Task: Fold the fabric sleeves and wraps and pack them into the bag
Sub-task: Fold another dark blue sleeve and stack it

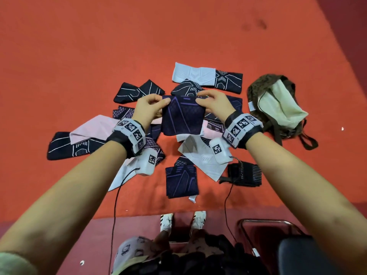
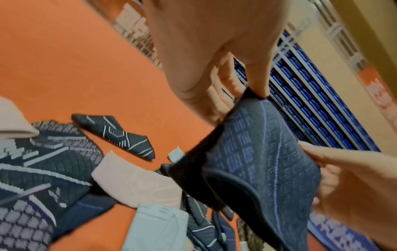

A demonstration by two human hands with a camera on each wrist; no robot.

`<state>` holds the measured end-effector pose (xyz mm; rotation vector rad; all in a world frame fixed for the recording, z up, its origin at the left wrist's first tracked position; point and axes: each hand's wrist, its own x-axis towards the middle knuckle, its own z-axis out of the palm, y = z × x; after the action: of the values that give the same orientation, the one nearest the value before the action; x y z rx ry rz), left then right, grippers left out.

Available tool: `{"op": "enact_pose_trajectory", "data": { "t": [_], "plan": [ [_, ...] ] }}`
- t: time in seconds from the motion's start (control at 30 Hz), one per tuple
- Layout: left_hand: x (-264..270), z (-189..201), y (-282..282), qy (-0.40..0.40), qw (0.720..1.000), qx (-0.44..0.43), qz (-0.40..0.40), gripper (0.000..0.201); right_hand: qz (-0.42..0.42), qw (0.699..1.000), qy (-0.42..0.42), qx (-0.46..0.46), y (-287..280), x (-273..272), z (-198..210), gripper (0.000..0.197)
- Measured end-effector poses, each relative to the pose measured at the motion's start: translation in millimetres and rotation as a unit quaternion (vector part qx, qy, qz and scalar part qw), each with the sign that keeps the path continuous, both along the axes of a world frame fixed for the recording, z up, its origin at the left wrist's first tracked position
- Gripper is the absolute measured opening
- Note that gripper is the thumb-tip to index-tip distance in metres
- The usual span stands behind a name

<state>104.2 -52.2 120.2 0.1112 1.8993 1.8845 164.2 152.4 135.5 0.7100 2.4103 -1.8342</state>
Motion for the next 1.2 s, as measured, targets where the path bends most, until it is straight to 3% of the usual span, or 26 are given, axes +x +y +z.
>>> {"op": "enact_pose_trajectory", "data": {
  "t": [0.13,0.3,0.4,0.57,0.77,0.83,0.93,1.03,1.1,1.2],
  "plan": [
    [3.6,12.3,6.0,-0.068,0.996,0.060,-0.020,0.013,-0.010,0.996,0.041,-0.075,5.8,3.3,10.9,0.027],
    [7.2,15.0,14.1,-0.100,0.991,0.086,0.008,0.018,-0.033,0.983,0.071,-0.167,7.8,10.0,19.4,0.028],
    [9.1,14.5,15.3,-0.132,0.985,0.108,0.024,0.018,-0.021,0.988,0.046,-0.145,8.0,12.9,20.7,0.029],
    [16.9,6.6,12.8,-0.167,0.981,0.059,-0.076,0.013,-0.051,0.994,0.022,-0.092,8.9,14.4,15.6,0.024],
    [25.0,-9.9,17.8,-0.179,0.980,0.085,-0.012,0.012,-0.117,0.969,0.009,-0.218,2.2,26.1,-1.4,0.027],
    [27.2,-20.2,17.1,-0.179,0.981,0.073,0.006,0.009,-0.089,0.964,-0.017,-0.248,-0.3,32.5,-10.0,0.024],
    [31.4,-33.4,13.7,-0.158,0.986,0.040,0.023,0.027,-0.063,0.962,-0.069,-0.258,-2.9,39.2,-22.9,0.031],
    [37.6,-36.4,7.8,-0.170,0.983,0.071,0.000,0.013,-0.011,0.972,-0.102,-0.213,-6.5,45.3,-32.1,0.020],
    [41.1,-36.0,4.2,-0.181,0.980,0.060,-0.047,0.032,-0.001,0.977,-0.098,-0.190,-8.0,49.6,-36.5,0.023],
    [48.5,-36.1,-1.3,-0.150,0.980,-0.023,-0.128,0.057,-0.014,0.981,-0.085,-0.175,-7.4,54.5,-39.1,0.026]
  ]
}}
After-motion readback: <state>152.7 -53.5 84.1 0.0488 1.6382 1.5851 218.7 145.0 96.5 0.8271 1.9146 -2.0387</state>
